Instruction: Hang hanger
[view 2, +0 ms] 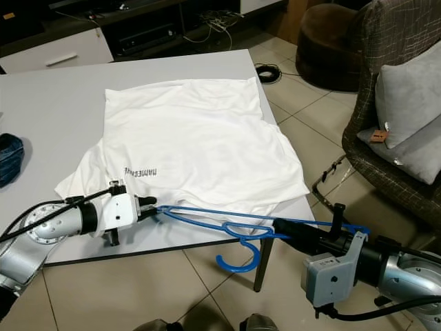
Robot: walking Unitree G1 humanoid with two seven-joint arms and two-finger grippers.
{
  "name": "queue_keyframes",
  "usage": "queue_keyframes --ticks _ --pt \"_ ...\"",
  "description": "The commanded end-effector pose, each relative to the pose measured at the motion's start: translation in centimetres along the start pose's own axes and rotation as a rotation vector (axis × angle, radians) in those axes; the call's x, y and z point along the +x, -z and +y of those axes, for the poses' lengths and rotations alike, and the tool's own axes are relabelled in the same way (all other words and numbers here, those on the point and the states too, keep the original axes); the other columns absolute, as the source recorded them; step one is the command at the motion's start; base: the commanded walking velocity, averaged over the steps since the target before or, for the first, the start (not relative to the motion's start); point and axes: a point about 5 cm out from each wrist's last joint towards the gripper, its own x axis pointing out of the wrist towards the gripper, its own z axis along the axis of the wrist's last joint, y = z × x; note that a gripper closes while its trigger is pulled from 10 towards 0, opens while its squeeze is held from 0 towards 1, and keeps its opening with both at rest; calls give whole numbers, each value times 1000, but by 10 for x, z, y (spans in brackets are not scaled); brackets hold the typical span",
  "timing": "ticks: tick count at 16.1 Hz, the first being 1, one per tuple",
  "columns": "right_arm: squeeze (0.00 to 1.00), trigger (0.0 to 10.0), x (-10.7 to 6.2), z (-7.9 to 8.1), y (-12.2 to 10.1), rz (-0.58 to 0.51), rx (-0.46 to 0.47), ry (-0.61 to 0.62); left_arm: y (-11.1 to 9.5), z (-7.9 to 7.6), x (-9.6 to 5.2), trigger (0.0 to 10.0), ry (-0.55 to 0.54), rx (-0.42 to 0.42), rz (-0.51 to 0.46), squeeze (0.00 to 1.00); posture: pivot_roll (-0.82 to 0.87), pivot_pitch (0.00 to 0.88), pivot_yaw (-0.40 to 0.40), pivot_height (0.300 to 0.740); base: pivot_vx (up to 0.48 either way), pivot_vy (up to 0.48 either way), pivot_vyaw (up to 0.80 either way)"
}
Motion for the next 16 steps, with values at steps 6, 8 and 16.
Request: queue_keyframes --ticks 6,8,16 --pt "0 10000 1 7 1 -2 -13 -60 2 1 -4 10000 -7 8 15 0 -158 68 94 740 0 0 0" --pt "0 10000 1 7 2 2 -9 -65 2 1 -4 10000 -7 11 16 0 -155 68 93 740 0 0 0" --pt "0 10000 1 -6 -4 -36 60 14 0 -2 -1 10000 7 13 5 0 -164 70 95 740 0 0 0"
